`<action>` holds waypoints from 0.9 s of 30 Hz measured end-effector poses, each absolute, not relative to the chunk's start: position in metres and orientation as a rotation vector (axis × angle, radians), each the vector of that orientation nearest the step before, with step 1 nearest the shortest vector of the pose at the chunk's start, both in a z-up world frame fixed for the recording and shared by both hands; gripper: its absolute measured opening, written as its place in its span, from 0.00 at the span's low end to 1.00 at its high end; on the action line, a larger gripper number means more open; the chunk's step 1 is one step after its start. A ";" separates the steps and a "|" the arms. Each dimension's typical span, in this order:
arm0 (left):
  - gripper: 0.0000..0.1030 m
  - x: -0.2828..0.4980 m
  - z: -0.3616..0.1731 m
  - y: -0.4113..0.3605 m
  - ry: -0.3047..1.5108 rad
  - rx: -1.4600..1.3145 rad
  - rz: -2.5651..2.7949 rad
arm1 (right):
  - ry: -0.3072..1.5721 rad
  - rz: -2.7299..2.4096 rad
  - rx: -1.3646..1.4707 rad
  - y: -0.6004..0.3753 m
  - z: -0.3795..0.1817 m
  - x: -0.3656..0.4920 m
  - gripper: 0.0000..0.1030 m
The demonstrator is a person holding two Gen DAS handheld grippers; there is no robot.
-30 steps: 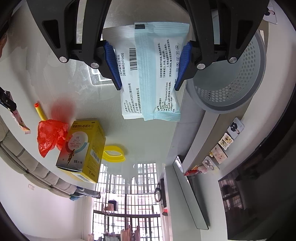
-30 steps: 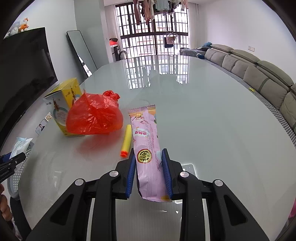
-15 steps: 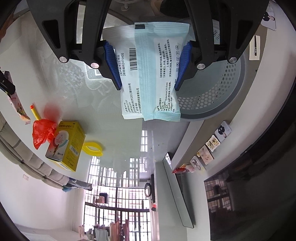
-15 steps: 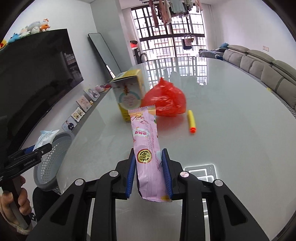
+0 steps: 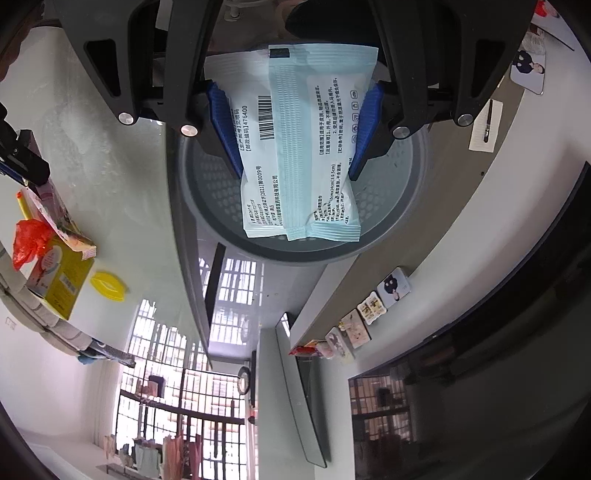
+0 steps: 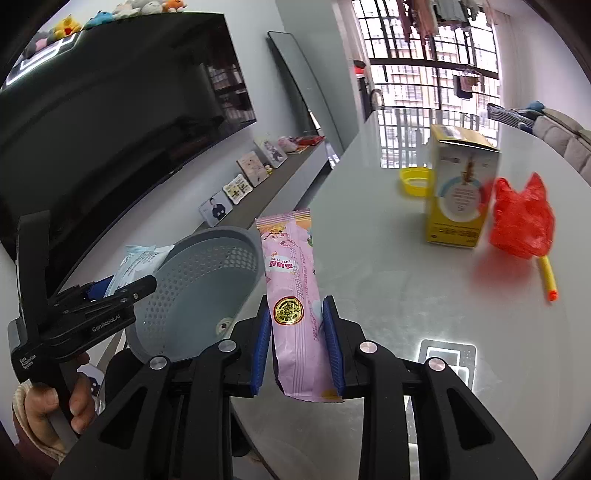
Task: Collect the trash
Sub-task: 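Carry packet and pink wrapper over the grey basket and open both grippers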
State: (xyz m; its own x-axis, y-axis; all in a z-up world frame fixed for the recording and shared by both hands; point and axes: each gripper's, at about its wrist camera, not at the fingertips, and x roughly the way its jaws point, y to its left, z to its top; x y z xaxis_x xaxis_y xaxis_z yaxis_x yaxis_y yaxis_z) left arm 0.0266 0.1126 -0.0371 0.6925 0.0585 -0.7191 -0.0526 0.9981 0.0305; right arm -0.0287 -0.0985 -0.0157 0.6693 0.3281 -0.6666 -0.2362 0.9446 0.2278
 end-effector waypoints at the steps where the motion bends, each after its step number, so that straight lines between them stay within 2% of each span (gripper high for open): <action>1: 0.53 0.027 -0.040 0.119 0.810 0.005 0.075 | 0.780 0.336 0.115 -0.089 -0.016 -0.024 0.26; 12: 0.53 0.041 -0.059 0.168 0.837 -0.030 0.152 | 0.798 0.457 -0.008 -0.005 -0.020 0.027 0.26; 27: 0.55 0.051 -0.072 0.178 0.863 -0.063 0.159 | 0.863 0.453 -0.054 0.022 -0.047 0.065 0.26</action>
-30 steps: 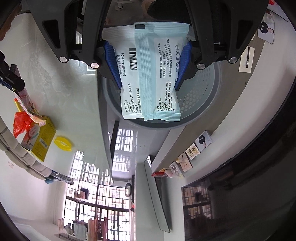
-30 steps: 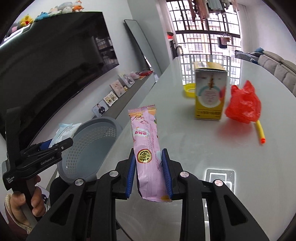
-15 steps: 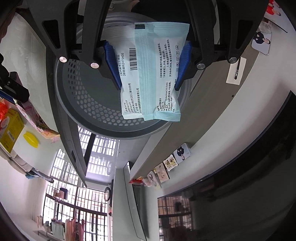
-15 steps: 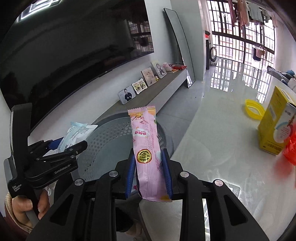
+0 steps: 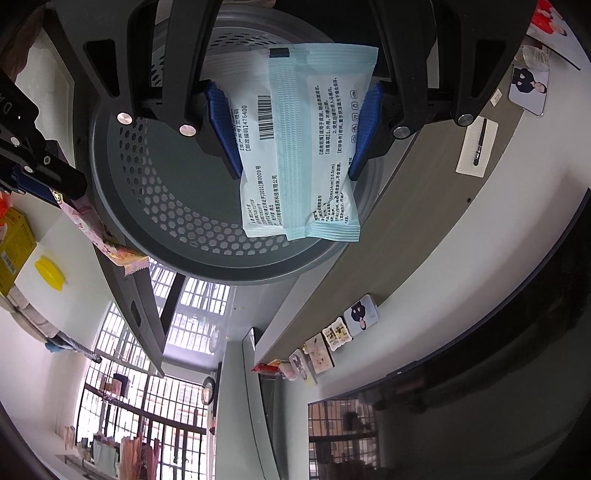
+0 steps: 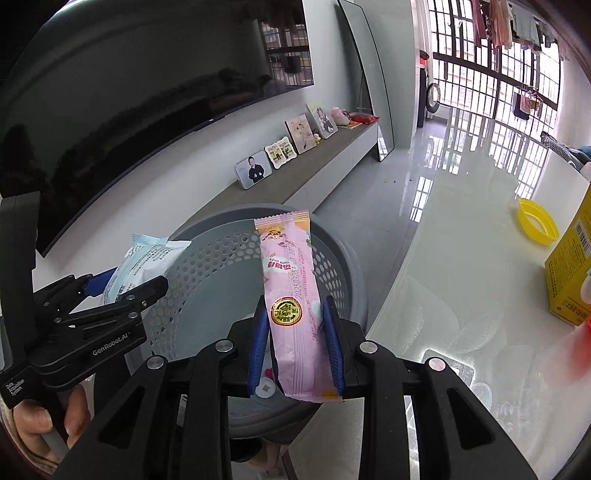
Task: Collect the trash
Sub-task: 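Carry packet and pink wrapper over the grey basket and open both grippers, then move both tools back over the table toward the yellow box and dart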
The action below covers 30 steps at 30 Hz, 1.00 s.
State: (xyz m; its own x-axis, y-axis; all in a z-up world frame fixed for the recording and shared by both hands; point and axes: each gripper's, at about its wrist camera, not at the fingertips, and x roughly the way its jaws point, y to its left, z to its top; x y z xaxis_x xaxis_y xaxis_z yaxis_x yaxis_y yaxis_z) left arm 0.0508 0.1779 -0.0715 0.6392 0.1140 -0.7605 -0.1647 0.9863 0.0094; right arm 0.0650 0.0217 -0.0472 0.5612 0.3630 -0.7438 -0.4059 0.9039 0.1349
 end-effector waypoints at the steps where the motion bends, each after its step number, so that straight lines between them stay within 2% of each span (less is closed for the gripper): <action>1: 0.55 0.051 -0.071 0.178 0.862 -0.062 0.159 | 0.865 0.452 -0.052 0.021 -0.048 0.065 0.26; 5: 0.57 0.054 -0.072 0.177 0.863 -0.064 0.156 | 0.862 0.449 -0.048 0.020 -0.050 0.064 0.26; 7: 0.61 0.053 -0.071 0.177 0.862 -0.065 0.156 | 0.858 0.452 -0.045 0.020 -0.050 0.064 0.30; 9: 0.64 0.051 -0.070 0.177 0.859 -0.068 0.157 | 0.853 0.454 -0.045 0.018 -0.050 0.063 0.41; 12: 0.69 0.050 -0.067 0.178 0.852 -0.078 0.158 | 0.837 0.456 -0.046 0.017 -0.048 0.061 0.49; 18: 0.69 0.049 -0.067 0.180 0.856 -0.077 0.170 | 0.832 0.459 -0.046 0.015 -0.047 0.059 0.50; 26: 0.75 0.044 -0.063 0.183 0.848 -0.076 0.184 | 0.825 0.452 -0.030 0.010 -0.045 0.055 0.50; 28: 0.79 0.042 -0.062 0.183 0.844 -0.077 0.186 | 0.823 0.450 -0.028 0.009 -0.044 0.053 0.50; 30: 0.79 0.040 -0.061 0.182 0.840 -0.078 0.186 | 0.818 0.445 -0.024 0.006 -0.043 0.049 0.53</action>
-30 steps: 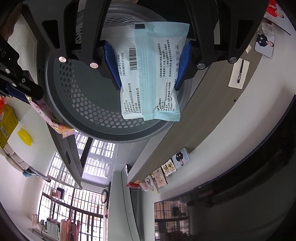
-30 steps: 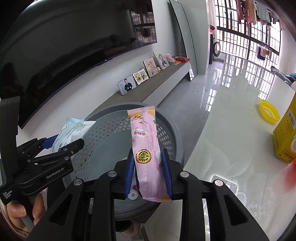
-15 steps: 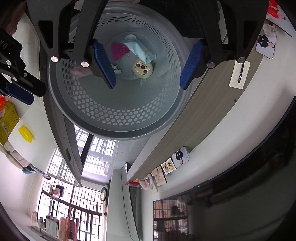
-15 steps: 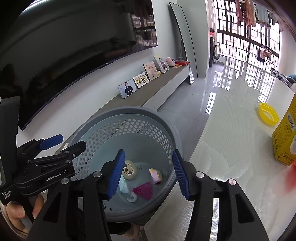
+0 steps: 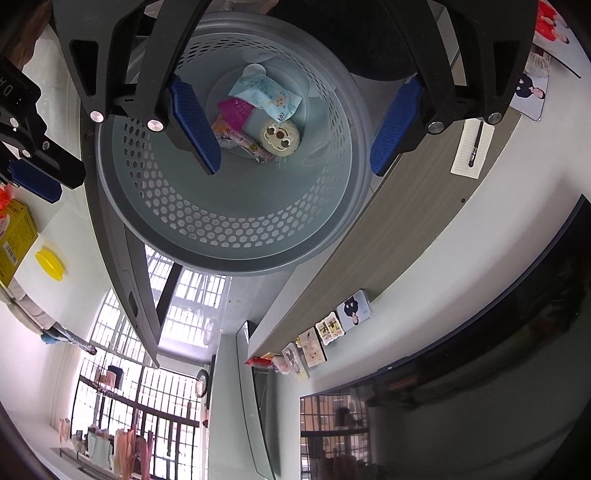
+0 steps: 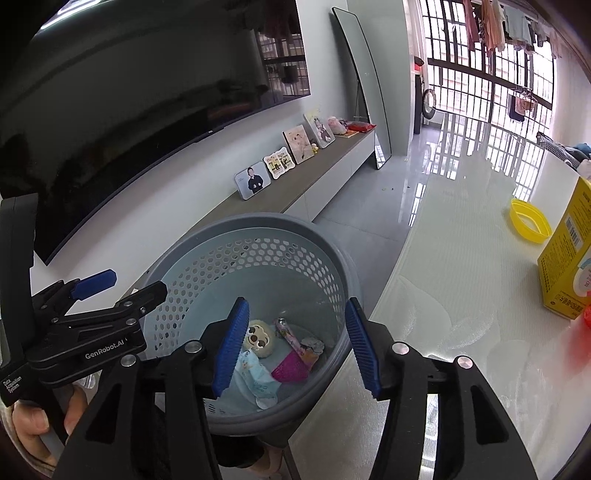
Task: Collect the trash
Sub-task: 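Move both tools back over the table toward the yellow box and dart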
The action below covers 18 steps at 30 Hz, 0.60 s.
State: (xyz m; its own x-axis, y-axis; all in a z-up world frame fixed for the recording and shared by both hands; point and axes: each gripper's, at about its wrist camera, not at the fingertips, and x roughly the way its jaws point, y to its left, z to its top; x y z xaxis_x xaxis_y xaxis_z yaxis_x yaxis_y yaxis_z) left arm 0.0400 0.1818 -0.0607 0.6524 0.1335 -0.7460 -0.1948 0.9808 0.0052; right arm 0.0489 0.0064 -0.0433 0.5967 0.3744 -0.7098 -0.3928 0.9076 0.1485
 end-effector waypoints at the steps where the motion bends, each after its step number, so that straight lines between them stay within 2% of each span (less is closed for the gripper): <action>1: 0.80 0.039 -0.060 0.181 0.839 -0.077 0.188 | 0.816 0.443 -0.021 0.005 -0.043 0.047 0.54; 18: 0.85 0.022 -0.042 0.149 0.795 -0.045 0.148 | 0.797 0.332 0.027 -0.045 -0.040 0.016 0.56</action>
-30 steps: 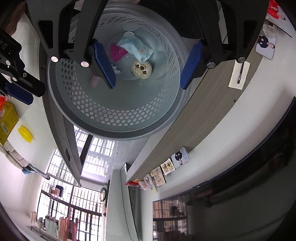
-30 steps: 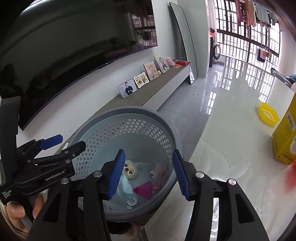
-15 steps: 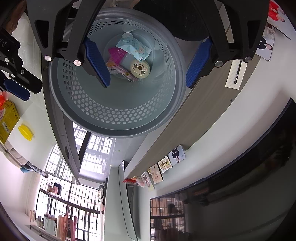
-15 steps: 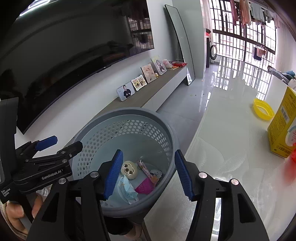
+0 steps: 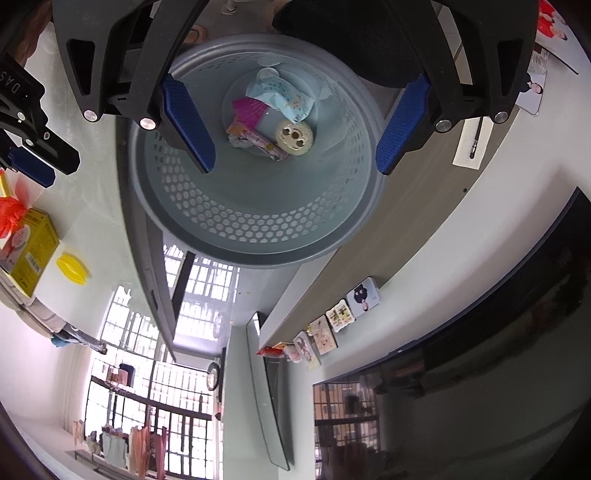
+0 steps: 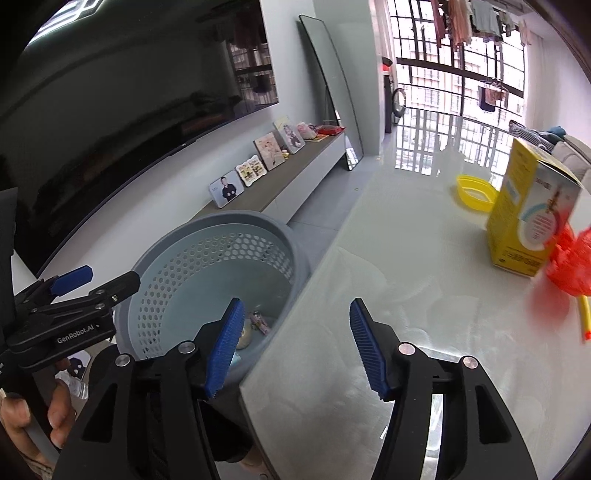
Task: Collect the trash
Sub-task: 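Move both tools back over the table toward the yellow box and dart, then grasp the yellow foam dart with the right gripper while the left gripper grasps the yellow box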
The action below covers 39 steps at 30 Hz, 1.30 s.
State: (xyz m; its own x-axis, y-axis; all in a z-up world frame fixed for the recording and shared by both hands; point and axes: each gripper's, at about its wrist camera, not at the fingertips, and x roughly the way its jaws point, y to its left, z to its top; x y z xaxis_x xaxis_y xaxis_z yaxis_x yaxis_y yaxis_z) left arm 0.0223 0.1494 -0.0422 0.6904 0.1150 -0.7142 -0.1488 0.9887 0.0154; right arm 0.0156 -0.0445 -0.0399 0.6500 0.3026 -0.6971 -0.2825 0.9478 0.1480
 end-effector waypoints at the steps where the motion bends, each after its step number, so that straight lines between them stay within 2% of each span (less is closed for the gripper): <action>1: 0.85 0.022 -0.041 0.145 0.792 -0.042 0.137 | 0.793 0.320 0.033 -0.050 -0.040 0.013 0.57; 24: 0.90 0.048 -0.029 -0.019 0.753 0.028 -0.177 | 0.724 -0.140 0.134 -0.266 -0.026 -0.034 0.61; 39: 0.91 0.080 -0.040 -0.095 0.785 0.090 -0.233 | 0.862 -0.156 0.139 -0.342 -0.056 0.032 0.61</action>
State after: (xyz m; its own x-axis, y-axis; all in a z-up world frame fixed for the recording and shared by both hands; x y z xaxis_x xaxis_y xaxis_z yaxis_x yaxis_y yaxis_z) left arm 0.0805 -0.0953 -0.0398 0.6833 -0.1745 -0.7090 0.2414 0.9704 -0.0062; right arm 0.0319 -0.3421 -0.0559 0.6408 -0.0804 -0.7635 0.1925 0.9796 0.0583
